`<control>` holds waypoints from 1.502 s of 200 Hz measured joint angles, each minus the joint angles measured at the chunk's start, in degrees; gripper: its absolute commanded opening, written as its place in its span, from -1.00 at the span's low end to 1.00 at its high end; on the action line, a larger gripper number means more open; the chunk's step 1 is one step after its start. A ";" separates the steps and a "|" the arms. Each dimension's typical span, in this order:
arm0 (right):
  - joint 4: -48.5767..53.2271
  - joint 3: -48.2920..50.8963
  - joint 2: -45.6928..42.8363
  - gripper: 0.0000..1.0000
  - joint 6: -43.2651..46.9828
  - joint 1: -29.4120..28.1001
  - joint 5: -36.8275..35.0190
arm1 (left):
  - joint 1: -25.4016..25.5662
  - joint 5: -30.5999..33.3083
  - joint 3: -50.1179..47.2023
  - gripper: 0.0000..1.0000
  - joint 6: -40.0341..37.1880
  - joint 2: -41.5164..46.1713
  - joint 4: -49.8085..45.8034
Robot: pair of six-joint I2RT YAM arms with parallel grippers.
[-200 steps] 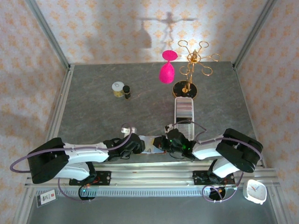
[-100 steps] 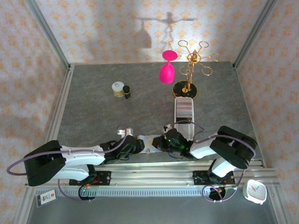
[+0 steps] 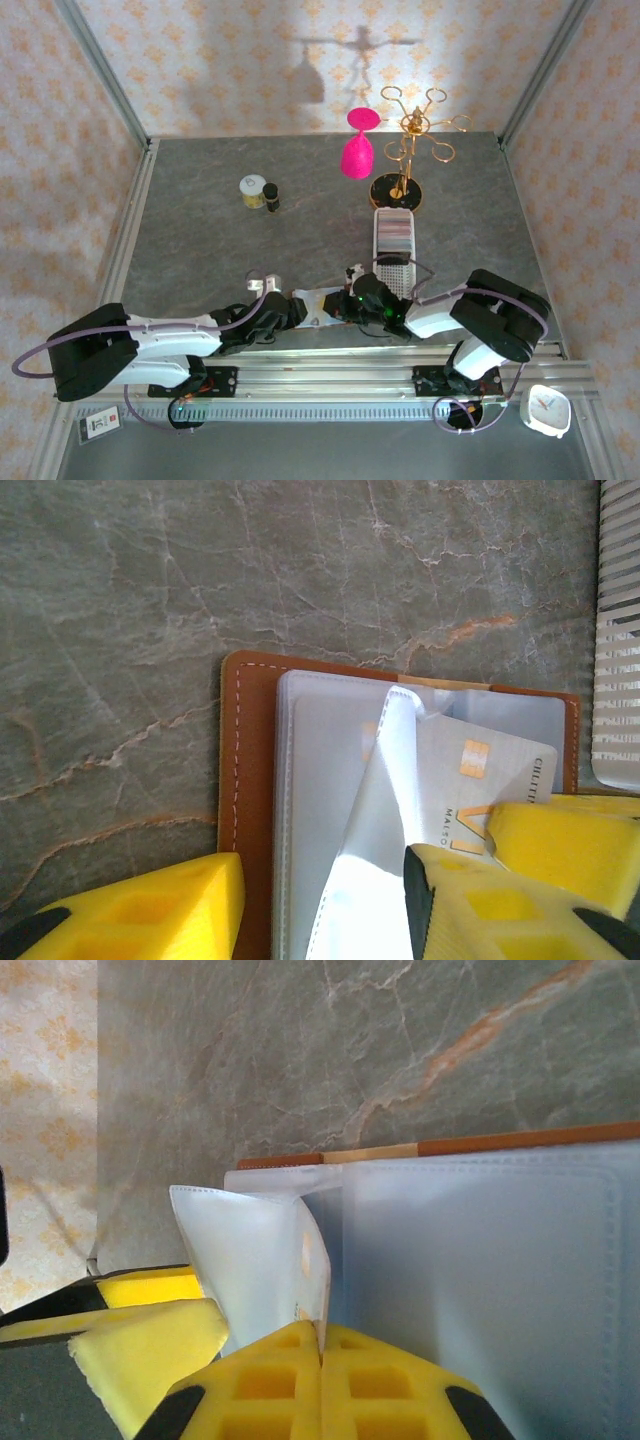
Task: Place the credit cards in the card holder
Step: Insert the credit card into the card slot.
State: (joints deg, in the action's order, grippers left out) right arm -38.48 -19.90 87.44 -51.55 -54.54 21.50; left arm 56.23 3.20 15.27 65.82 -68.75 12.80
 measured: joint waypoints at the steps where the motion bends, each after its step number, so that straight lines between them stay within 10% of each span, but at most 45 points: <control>1: 0.04 -0.02 -0.04 -1.00 0.00 0.00 0.00 | 0.00 0.00 0.00 -0.06 0.00 0.00 0.00; 124: 6.75 -1.64 -2.14 -1.00 2.14 1.40 1.70 | -0.50 -0.17 -0.72 -0.41 0.15 -0.50 0.50; 300: 9.38 -1.62 -4.74 -1.00 5.14 3.39 5.40 | -0.50 -0.17 -0.68 -0.36 0.07 -1.03 0.50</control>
State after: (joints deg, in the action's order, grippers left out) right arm -29.10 -21.52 82.70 -46.41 -51.16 26.89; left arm 55.72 3.03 14.59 65.89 -69.78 13.30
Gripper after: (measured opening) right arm 0.050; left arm 0.299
